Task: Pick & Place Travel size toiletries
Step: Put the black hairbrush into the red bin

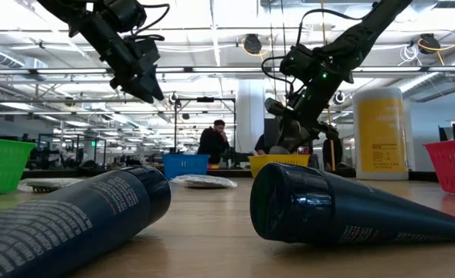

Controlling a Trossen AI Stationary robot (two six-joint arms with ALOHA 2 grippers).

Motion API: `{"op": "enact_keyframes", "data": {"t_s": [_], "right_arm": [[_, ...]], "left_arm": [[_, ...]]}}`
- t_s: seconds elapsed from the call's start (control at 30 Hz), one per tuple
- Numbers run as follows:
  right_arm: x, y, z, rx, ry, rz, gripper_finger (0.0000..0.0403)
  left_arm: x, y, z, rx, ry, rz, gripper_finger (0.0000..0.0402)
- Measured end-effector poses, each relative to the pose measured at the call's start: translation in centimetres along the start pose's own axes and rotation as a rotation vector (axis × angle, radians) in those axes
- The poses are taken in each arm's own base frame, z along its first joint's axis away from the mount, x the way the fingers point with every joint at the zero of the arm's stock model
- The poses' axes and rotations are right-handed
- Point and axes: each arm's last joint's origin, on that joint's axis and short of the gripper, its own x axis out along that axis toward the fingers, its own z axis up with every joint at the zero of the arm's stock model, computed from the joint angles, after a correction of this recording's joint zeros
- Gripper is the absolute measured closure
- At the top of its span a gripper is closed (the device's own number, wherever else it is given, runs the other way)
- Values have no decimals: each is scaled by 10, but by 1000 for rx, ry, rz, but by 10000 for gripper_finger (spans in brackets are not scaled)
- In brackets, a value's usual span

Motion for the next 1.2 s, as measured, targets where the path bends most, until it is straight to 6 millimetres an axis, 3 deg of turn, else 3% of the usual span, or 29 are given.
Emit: {"op": "enact_keyframes", "data": {"t_s": [0.17, 0.3, 0.63, 0.9, 1.07, 1.2], "right_arm": [[-1, 1, 1, 2, -5, 7, 236], [-12, 10, 3, -25, -35, 70, 241], [-68, 46, 2, -126, -152, 330, 252], [-107, 71, -22, -126, -122, 495, 254], [-124, 86, -43, -135, -84, 596, 259], [-136, 97, -60, -131, -49, 672, 259]], "left_arm": [[0, 0, -2, 20, 20, 1, 165], [0, -2, -4, 23, 41, -68, 165], [-5, -15, -23, 19, 248, -323, 165], [-17, -41, -42, 43, 443, -371, 165], [-19, -61, -40, 77, 381, -380, 165], [-13, -73, -40, -23, 354, -295, 165]]}}
